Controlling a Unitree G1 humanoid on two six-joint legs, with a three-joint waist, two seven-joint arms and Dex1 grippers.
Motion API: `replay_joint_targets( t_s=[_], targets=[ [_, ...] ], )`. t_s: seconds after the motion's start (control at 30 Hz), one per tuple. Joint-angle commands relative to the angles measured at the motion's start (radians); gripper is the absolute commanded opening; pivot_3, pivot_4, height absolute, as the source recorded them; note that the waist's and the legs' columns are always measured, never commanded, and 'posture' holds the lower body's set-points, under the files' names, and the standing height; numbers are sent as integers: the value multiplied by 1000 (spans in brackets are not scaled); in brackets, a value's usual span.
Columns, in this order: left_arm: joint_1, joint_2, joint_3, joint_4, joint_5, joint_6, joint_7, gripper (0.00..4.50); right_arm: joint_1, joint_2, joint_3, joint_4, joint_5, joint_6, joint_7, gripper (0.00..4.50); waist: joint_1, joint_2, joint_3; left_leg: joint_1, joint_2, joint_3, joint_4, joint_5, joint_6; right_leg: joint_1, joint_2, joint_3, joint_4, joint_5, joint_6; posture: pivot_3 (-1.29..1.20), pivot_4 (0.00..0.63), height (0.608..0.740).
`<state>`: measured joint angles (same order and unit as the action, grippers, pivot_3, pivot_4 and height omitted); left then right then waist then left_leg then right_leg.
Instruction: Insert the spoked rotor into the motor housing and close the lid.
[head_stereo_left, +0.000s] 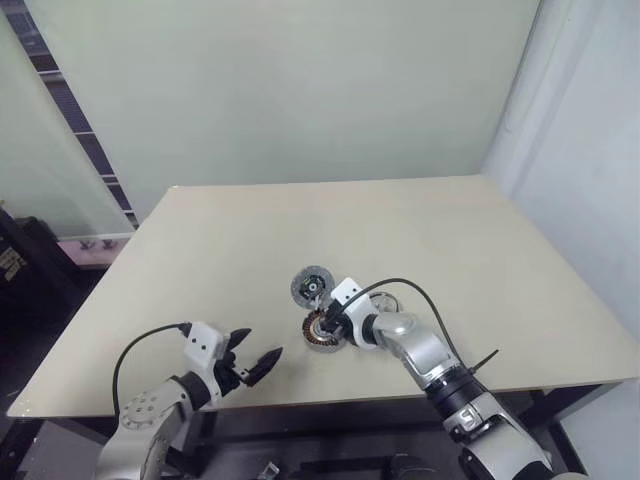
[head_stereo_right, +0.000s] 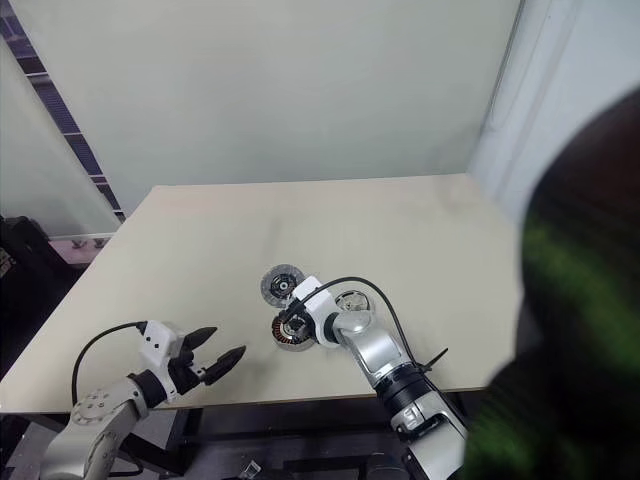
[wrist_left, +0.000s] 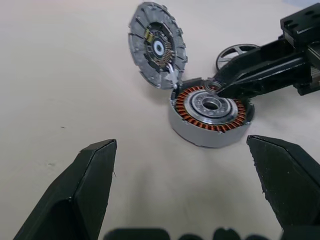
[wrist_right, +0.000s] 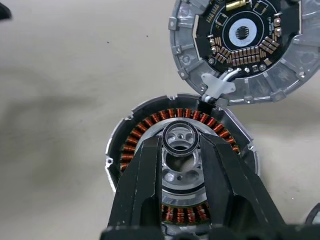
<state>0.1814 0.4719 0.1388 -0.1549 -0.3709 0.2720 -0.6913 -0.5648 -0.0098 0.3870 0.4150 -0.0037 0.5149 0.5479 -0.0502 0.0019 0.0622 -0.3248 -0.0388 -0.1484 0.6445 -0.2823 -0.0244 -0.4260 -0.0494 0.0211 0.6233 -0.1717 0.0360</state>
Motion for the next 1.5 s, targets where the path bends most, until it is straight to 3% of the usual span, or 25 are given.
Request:
replay_joint_targets(
  t_s=[0.03,1.5],
  targets=[
    [-7,8,23,-52,-14,-5,6,4500,-39,17,-11,12,-5,-39,0,799,0,0,0,0,0,0,0,0,0,0,0,0,0,0,0,0,0,740],
    [-3,-4,10,-77,-6,6,24,4500,-42,29,-12,138,-51,-88,11,799,0,0,0,1,0,0,0,0,0,0,0,0,0,2,-2,0,0,740]
  ],
)
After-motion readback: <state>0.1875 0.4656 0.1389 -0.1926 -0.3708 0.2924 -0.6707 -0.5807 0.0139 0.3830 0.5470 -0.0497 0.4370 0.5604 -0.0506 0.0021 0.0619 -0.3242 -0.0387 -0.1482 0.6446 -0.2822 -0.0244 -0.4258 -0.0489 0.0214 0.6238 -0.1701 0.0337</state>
